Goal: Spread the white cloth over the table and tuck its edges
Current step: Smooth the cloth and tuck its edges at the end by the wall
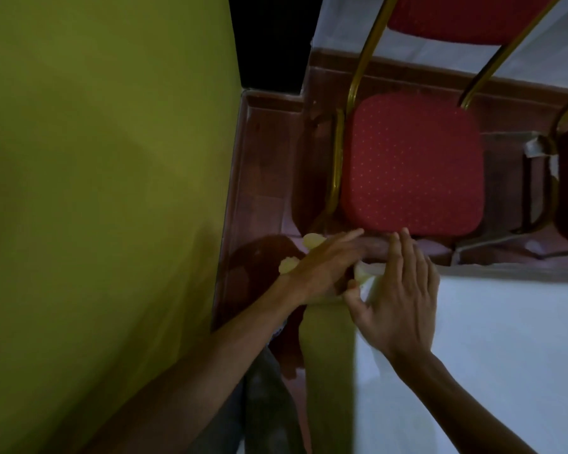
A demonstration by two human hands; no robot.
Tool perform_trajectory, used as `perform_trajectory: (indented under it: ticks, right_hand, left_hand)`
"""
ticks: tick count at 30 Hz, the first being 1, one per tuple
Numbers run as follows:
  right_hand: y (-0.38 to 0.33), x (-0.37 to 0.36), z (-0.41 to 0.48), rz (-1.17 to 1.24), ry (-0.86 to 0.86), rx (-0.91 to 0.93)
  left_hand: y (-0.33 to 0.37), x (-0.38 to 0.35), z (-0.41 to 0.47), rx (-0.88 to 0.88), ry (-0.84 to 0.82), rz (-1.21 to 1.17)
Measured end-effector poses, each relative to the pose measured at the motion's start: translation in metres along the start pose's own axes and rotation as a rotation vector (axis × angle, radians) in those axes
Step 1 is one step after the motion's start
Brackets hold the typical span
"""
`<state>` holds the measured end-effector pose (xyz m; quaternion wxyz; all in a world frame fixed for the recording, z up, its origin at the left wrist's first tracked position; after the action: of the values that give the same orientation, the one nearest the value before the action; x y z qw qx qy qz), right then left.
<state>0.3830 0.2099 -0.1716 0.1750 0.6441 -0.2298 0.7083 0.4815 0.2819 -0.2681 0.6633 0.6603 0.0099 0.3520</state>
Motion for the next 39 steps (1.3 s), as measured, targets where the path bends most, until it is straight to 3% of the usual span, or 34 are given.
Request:
perform_trajectory:
  ticks: [3,6,9,11,14,19,23,25,28,31,34,37,39]
  right_hand:
    - [-0.001,-0.001,0.000,-0.007,0.006,-0.007]
    - [-0.002,-0.001,-0.001,-0.010,0.027,0.008]
    - [-0.003,-0.001,-0.002,-0.026,0.029,0.021]
    - [-0.004,0.000,-0.001,-0.027,0.027,0.027]
    - [-0.003,-0.001,-0.001,-0.027,0.022,0.031]
    - [-0.005,0.001,-0.002,-0.015,0.042,0.023]
    - [-0.006,0.001,-0.003,-0.010,0.048,0.003]
    - [-0.005,0.001,-0.002,-0.007,0.053,0.005]
    - [-0.004,0.002,-0.002,0.004,0.062,0.007]
    - [-0.004,0.001,-0.001,0.005,0.062,0.018]
    - [-0.003,0.000,0.000,0.004,0.052,0.013]
    - [-0.004,0.002,0.001,0.003,0.059,0.016]
    - [-0.004,0.002,0.001,0.006,0.052,0.013]
  left_hand:
    - [-0.019,-0.013,-0.002,0.051,0.064,-0.080]
    - [-0.048,-0.024,-0.023,0.175,0.085,-0.013]
    - [-0.091,-0.046,-0.064,0.232,0.019,0.191]
    - [-0.113,-0.051,-0.088,0.349,-0.128,0.347]
    - [-0.121,-0.040,-0.112,0.547,-0.216,0.355]
    - [-0.088,-0.010,-0.095,0.564,0.267,0.037]
    - [-0.018,0.003,-0.041,0.496,0.402,-0.417]
    - [0.002,-0.003,-0.025,0.472,0.335,-0.531]
    - [-0.002,-0.018,-0.025,0.572,0.218,-0.630]
    - [-0.025,-0.035,-0.041,0.502,0.174,-0.422]
    - [-0.078,-0.075,-0.063,0.446,-0.015,-0.149]
    - [-0.136,-0.102,-0.089,0.695,-0.239,-0.039]
    - [-0.142,-0.090,-0.092,0.878,-0.180,-0.105]
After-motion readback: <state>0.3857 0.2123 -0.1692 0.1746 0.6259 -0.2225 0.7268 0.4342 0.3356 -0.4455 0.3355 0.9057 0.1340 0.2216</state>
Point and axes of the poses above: each hand's wrist, its own z-axis towards the middle knuckle, its own x-axis out of the back of the hand, y = z × x, the point moved 4 cm from there along z, towards the middle knuckle, and after that the axes turned 12 degrees about y, right-handed, at the moved point
